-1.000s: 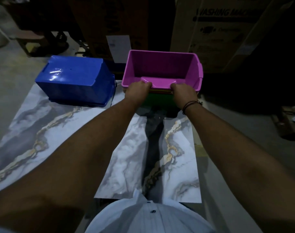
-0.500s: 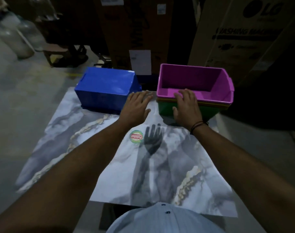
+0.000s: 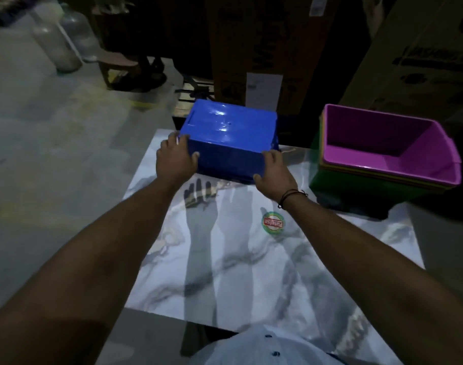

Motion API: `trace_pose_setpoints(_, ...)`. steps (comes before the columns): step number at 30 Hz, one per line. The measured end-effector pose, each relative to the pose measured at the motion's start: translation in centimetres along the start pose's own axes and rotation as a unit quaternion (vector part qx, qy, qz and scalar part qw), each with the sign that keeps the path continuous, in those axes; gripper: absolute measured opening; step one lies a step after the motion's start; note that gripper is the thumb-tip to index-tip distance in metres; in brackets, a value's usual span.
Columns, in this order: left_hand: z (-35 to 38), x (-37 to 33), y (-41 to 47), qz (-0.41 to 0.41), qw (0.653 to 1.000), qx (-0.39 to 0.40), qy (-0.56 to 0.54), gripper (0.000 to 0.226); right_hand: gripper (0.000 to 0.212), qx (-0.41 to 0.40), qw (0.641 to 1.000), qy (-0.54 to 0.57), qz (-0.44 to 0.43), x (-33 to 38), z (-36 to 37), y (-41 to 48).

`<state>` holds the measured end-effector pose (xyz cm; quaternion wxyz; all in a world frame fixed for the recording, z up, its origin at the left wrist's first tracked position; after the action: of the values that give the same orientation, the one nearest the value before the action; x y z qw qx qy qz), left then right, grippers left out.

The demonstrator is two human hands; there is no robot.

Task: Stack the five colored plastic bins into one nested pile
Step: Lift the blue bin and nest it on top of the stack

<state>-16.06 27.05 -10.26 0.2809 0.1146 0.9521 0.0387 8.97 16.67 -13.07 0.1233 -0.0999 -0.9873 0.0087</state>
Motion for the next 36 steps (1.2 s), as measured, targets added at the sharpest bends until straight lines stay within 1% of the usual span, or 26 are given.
trace_pose_setpoints(2,-0.5,1.4,1.5,-0.04,0.999,0.013,-0.031,0.069,0.068,0.0,0.999,0.029,0.043,0.1,0.5,1.1)
trace_pose_setpoints(4,-0.1,2.5,3.0,-0.07,0.994,0.05,-0.069,0.078,0.073,0.004,0.996,0.043,0.075,-0.1,0.8,1.8)
trace_pose_setpoints(6,0.7,2.9,3.9,-0.067,0.987,0.099,-0.108,0.083,0.078,0.011,0.994,0.057,0.094,-0.3,1.1,2.3)
trace_pose_setpoints(8,1.6,2.9,4.1,-0.06,0.981,0.126,-0.133,0.087,0.078,0.007,0.994,0.063,0.087,0.0,1.2,2.4)
trace_pose_setpoints(10,2.0,2.9,4.1,-0.073,0.977,0.111,-0.164,0.088,0.075,-0.004,0.994,0.068,0.08,0.4,1.2,2.3)
trace_pose_setpoints(12,1.9,2.9,3.7,-0.08,0.973,0.088,-0.198,0.085,0.073,-0.023,0.991,0.094,0.093,0.4,0.9,1.9)
trace_pose_setpoints(15,1.0,3.0,3.3,-0.055,0.968,0.064,-0.238,0.075,0.069,-0.064,0.983,0.133,0.11,-0.2,-0.4,1.3)
trace_pose_setpoints(18,-0.9,3.3,3.0,-0.037,0.96,0.007,-0.277,0.066,0.061,-0.109,0.979,0.14,0.105,-1.2,-2.3,0.9)
trace_pose_setpoints(20,-2.4,3.1,2.8,-0.018,0.953,-0.033,-0.302,0.06,0.057,-0.128,0.975,0.16,0.086,-1.6,-3.6,0.8)
trace_pose_setpoints(22,-4.0,2.5,2.5,0.001,0.951,-0.067,-0.301,0.056,0.055,-0.136,0.971,0.185,0.063,-1.8,-5.0,0.6)
trace_pose_setpoints(24,-5.4,2.0,2.5,0.01,0.956,-0.089,-0.281,0.058,0.056,-0.125,0.969,0.209,0.043,-1.8,-6.0,0.4)
trace_pose_setpoints(27,-6.7,1.6,3.0,-0.007,0.964,-0.088,-0.251,0.061,0.064,-0.093,0.959,0.266,0.032,-1.9,-7.1,0.1)
trace_pose_setpoints(30,-7.8,1.7,3.7,-0.046,0.972,-0.063,-0.222,0.059,0.069,-0.074,0.944,0.32,0.028,-1.9,-7.8,-0.5)
trace_pose_setpoints(32,-8.3,2.1,3.9,-0.083,0.978,-0.039,-0.186,0.056,0.065,-0.066,0.931,0.358,0.037,-2.1,-7.9,-1.1)
trace_pose_setpoints(34,-7.9,2.4,3.7,-0.132,0.978,0.02,-0.16,0.048,0.058,-0.068,0.916,0.392,0.043,-2.4,-7.5,-1.7)
trace_pose_setpoints(36,-6.8,2.8,2.9,-0.159,0.973,0.077,-0.148,0.036,0.056,-0.059,0.917,0.393,0.049,-2.6,-6.7,-2.5)
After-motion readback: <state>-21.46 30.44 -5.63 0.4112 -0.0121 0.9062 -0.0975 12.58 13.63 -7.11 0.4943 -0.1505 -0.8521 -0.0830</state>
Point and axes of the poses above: each hand's wrist, its own y-axis towards the middle knuckle, its own z-axis out of the palm, x = y × z, the point moved 6 cm from there along y, towards the middle knuckle, and after that the axes turned 15 degrees about -y, right-handed, at the moved point
